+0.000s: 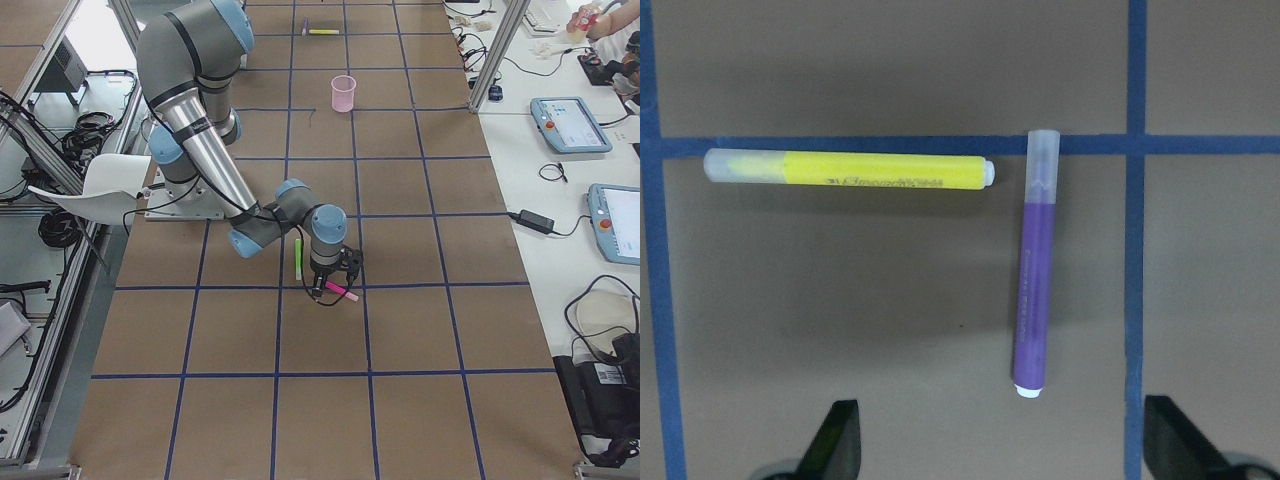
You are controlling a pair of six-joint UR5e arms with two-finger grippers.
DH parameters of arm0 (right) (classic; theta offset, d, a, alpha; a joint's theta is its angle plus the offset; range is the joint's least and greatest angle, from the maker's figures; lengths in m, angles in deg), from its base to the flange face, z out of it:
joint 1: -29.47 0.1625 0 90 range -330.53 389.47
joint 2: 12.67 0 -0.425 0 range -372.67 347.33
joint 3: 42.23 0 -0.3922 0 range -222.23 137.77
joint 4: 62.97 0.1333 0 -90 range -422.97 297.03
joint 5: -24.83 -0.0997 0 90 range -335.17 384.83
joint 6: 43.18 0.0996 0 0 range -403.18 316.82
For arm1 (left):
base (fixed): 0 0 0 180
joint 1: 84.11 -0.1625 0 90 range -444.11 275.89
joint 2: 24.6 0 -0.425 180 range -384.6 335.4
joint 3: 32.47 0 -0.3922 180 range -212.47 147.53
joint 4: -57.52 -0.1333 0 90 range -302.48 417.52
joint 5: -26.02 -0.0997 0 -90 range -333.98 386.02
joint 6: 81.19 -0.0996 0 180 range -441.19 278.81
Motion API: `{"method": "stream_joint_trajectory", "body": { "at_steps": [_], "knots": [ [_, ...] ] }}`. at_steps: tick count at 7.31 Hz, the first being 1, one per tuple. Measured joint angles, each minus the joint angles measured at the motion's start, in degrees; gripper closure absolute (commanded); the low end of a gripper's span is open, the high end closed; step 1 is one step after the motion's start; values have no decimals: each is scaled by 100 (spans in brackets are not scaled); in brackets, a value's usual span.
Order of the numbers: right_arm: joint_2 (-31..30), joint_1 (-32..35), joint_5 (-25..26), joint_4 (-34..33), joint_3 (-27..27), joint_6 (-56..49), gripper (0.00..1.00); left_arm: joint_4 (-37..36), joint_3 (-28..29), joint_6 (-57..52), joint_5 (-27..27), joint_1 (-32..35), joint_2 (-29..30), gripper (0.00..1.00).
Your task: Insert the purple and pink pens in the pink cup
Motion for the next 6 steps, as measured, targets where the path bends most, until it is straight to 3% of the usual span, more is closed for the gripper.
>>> {"method": "stream_joint_trajectory", "body": {
  "at_steps": [1, 4, 6],
  "knots": [
    [3, 0, 5, 12, -3, 16, 100, -329, -213, -125, 5, -78, 53, 0],
    [-69, 2, 61, -5, -14, 93, 100, -759, -508, -627, 72, -429, 127, 0],
    [-433, 162, -50, 595, -213, 238, 100, -832, -554, -723, 162, -478, 199, 0]
  ]
}}
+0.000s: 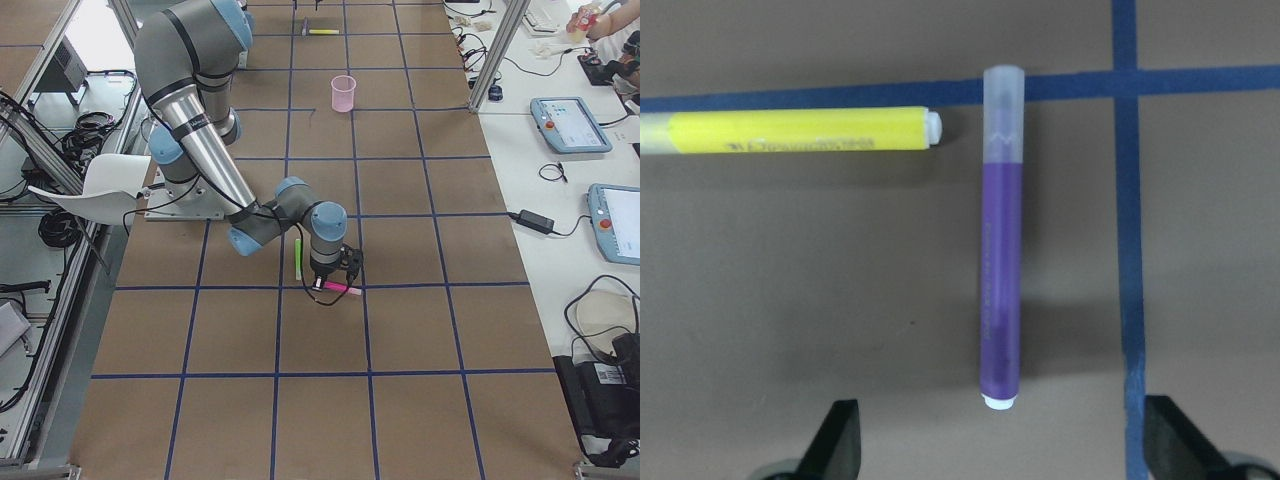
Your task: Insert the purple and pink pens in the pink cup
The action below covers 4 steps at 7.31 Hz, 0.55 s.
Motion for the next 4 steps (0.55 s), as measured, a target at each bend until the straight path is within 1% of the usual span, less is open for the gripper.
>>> {"method": "stream_joint_trajectory", "body": {
  "at_steps": [2, 3, 4],
  "knots": [
    [-723, 691, -203, 1234, -241, 614, 100, -91, -4, -16, 2, -8, 187, 0],
    [-1106, 1176, -437, 1872, -258, 1244, 100, -168, -2, -16, -11, -11, 288, 3],
    [-1429, 1740, -679, 2362, -260, 1984, 100, -252, 0, -13, -12, -12, 369, 3]
  ]
}}
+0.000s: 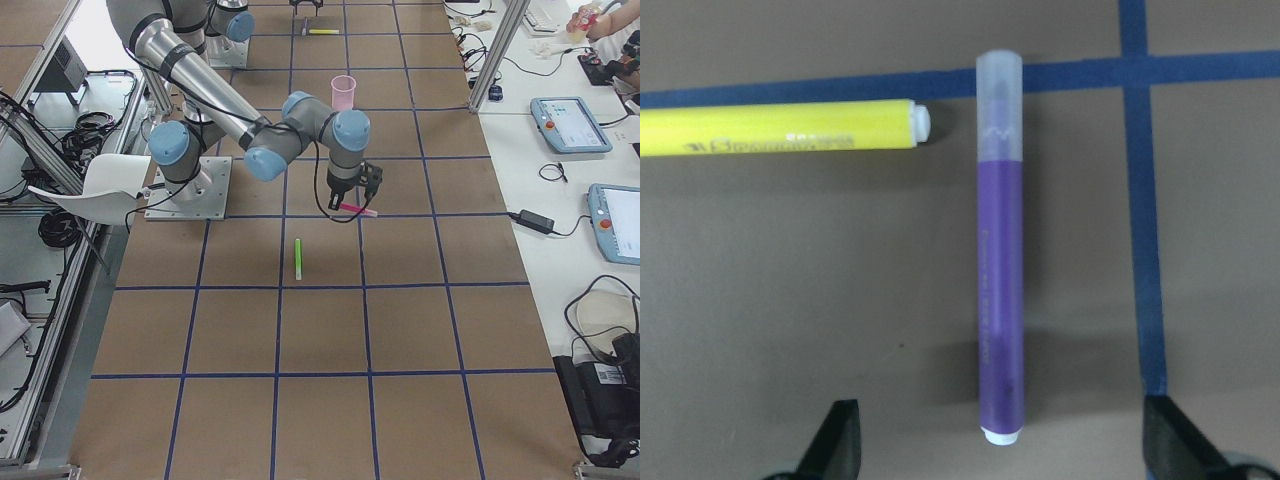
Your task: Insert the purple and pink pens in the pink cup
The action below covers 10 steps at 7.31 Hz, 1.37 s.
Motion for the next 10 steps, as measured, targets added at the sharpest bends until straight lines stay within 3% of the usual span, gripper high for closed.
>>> {"method": "stream_joint_trajectory", "body": {
  "at_steps": [1, 3, 5, 7, 10],
  "knots": [
    [-249, 665, -285, 336, -6, 952, 100, -38, 4, 8, 12, 2, 58, 12],
    [-460, 2037, -933, 458, -14, 3132, 100, -59, 9, 28, 38, 1, 128, 58],
    [-461, 3163, -1809, 304, -10, 4948, 100, -63, 8, 40, 57, -2, 150, 86],
    [-353, 3786, -2946, -57, 13, 6321, 100, -59, 6, 79, 58, -3, 147, 100],
    [402, 4167, -4032, -1825, 2, 8175, 100, -56, 34, 156, 51, 3, 119, 100]
  ]
}}
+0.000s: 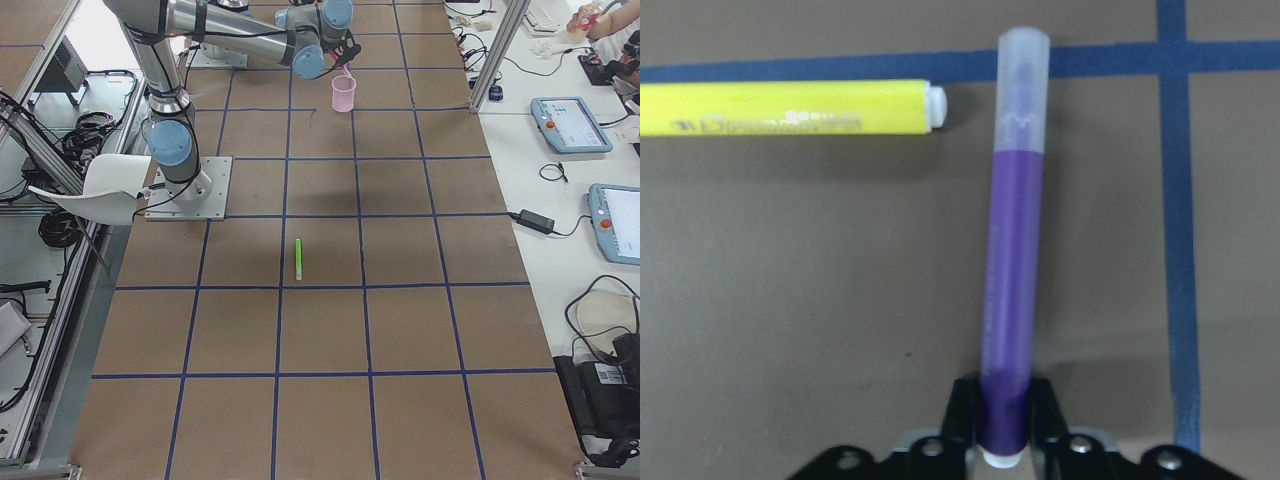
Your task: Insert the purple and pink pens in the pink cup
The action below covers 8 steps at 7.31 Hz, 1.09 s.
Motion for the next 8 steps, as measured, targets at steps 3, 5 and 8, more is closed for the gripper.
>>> {"method": "stream_joint_trajectory", "body": {
  "at_steps": [3, 5, 8],
  "knots": [
    [832, 34, -706, -1148, 7, 848, 100, 343, 337, 29, -93, -92, -121, 100],
    [928, 35, -768, -1211, 163, 955, 100, 1389, 954, 340, -103, -253, -187, 100],
    [895, 35, -784, -1237, 301, 1066, 100, 2842, 1899, 1725, 28, 70, -511, 100]
  ]
}}
